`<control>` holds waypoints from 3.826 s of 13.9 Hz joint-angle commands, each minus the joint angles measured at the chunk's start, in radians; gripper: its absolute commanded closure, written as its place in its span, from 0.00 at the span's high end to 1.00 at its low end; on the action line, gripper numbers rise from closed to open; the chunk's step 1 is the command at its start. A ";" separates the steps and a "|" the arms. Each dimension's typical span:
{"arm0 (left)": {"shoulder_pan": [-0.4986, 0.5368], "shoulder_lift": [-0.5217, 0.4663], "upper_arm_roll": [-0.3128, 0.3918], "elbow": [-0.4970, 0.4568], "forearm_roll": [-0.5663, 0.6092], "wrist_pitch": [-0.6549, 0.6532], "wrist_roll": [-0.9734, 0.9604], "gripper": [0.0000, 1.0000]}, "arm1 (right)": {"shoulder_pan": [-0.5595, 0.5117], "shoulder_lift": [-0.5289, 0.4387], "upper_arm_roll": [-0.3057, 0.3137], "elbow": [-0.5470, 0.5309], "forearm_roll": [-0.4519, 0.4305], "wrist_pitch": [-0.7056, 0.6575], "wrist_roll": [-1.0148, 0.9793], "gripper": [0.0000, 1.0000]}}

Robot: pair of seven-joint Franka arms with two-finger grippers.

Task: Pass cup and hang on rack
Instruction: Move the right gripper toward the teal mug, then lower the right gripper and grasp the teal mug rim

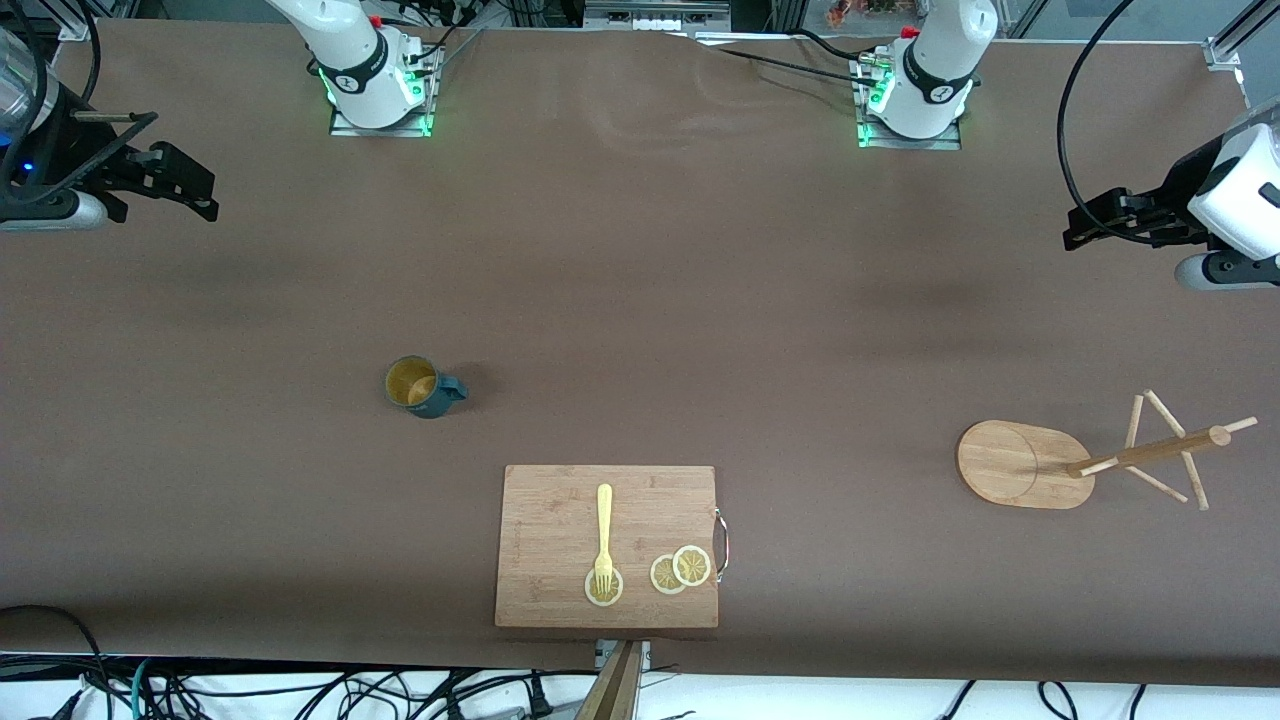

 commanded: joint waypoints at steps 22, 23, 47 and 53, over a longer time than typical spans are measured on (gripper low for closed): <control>-0.011 0.018 0.011 0.036 0.006 0.001 0.015 1.00 | 0.038 0.041 -0.002 -0.032 -0.004 0.050 -0.154 1.00; -0.012 0.018 0.011 0.036 0.006 0.001 0.015 1.00 | 0.038 0.040 -0.003 -0.050 -0.003 0.072 -0.159 1.00; -0.014 0.024 0.010 0.039 0.006 0.001 0.015 1.00 | 0.116 0.442 -0.003 -0.334 -0.001 0.837 0.131 0.98; -0.012 0.024 0.010 0.039 0.005 0.001 0.015 1.00 | 0.126 0.483 -0.003 -0.354 -0.004 0.868 0.162 0.90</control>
